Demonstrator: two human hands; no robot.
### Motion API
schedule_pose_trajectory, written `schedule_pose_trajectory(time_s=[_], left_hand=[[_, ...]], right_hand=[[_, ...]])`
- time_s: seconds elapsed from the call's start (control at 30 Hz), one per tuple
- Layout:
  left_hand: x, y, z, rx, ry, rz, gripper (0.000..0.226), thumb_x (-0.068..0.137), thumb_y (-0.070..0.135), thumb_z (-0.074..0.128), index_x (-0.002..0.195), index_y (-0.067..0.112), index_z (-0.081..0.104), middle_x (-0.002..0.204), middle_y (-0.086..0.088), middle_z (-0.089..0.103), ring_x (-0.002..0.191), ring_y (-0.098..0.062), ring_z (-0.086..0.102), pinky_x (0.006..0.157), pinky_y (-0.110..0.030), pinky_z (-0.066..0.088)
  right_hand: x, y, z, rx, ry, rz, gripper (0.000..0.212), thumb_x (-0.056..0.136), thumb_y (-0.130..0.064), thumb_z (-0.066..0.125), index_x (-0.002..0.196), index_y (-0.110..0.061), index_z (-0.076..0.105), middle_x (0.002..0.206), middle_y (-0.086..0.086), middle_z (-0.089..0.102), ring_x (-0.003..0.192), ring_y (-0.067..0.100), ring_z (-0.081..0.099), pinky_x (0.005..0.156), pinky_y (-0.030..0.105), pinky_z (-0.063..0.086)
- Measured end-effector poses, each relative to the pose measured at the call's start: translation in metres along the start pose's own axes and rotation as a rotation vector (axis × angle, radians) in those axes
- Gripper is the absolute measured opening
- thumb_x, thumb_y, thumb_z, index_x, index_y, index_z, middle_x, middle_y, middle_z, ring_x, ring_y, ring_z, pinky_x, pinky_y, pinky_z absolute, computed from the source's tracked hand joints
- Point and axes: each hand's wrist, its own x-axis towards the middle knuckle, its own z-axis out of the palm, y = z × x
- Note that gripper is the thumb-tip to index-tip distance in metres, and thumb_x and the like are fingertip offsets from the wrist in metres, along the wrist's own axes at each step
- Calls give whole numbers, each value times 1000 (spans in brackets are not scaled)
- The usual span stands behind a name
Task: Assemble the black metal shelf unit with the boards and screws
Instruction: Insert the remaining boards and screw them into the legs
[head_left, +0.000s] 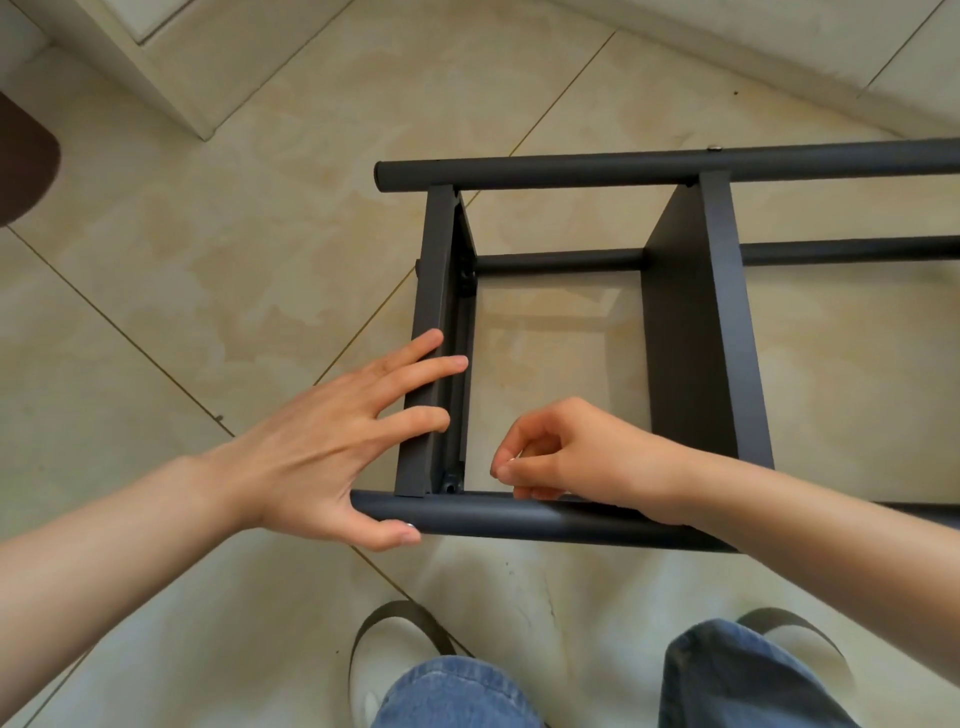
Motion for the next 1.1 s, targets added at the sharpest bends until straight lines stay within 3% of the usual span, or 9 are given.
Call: schedule_pose_trajectory(time_s=[0.13, 0.27, 0.47, 0.73, 0.87, 0.97, 1.1], left_hand=[[-2, -1, 4, -36, 7, 15, 72, 76, 69, 65, 127, 21, 48, 166, -6, 19, 156, -30, 7, 99, -39, 47], [-2, -2, 5, -57, 26, 29, 70, 79, 70, 62, 128, 22, 47, 167, -5, 18, 156, -31, 7, 90, -50, 56], [-2, -6, 9, -55, 38, 41, 70, 81, 71, 61, 127, 20, 49, 166, -6, 21, 155, -32, 8, 104, -34, 40], [-3, -7, 11, -101, 45, 37, 68, 79, 68, 65, 125, 20, 51, 165, -5, 21, 155, -33, 7, 103, -37, 43], [-2, -6, 11, -123, 53, 39, 67, 79, 67, 65, 125, 22, 49, 165, -4, 21, 156, -32, 7, 101, -41, 47], [-2, -6, 11, -128, 49, 36, 67, 78, 67, 66, 125, 23, 49, 165, -4, 22, 156, -32, 7, 103, -39, 44], [-2, -6, 11, -138, 56, 40, 68, 77, 66, 68, 125, 22, 50, 164, -5, 24, 155, -32, 8, 101, -37, 46]], right_hand=[[6, 0, -1, 109, -32, 67, 17, 98, -20, 59, 101, -10, 73, 76, -1, 74, 65, 5, 63, 67, 16, 55], [16, -3, 2, 128, -91, 78, 17, 99, -13, 55, 103, -6, 70, 84, 5, 76, 67, 5, 65, 73, 19, 58], [29, -10, 6, 212, -191, 89, 13, 97, -15, 60, 100, -8, 70, 87, 5, 75, 76, 11, 69, 77, 23, 58], [44, -13, 15, 324, -265, 112, 8, 94, -11, 63, 98, -10, 71, 85, 3, 73, 82, 13, 67, 83, 25, 58], [48, -13, 20, 342, -334, 93, 12, 92, -12, 66, 82, -16, 72, 82, 2, 72, 79, 13, 65, 83, 26, 56], [51, -15, 24, 380, -373, 98, 26, 91, -10, 66, 68, -19, 73, 72, 0, 70, 67, 9, 64, 71, 20, 55], [53, -13, 25, 458, -423, 125, 32, 92, -6, 65, 63, -18, 74, 70, 2, 69, 64, 9, 63, 67, 19, 54]])
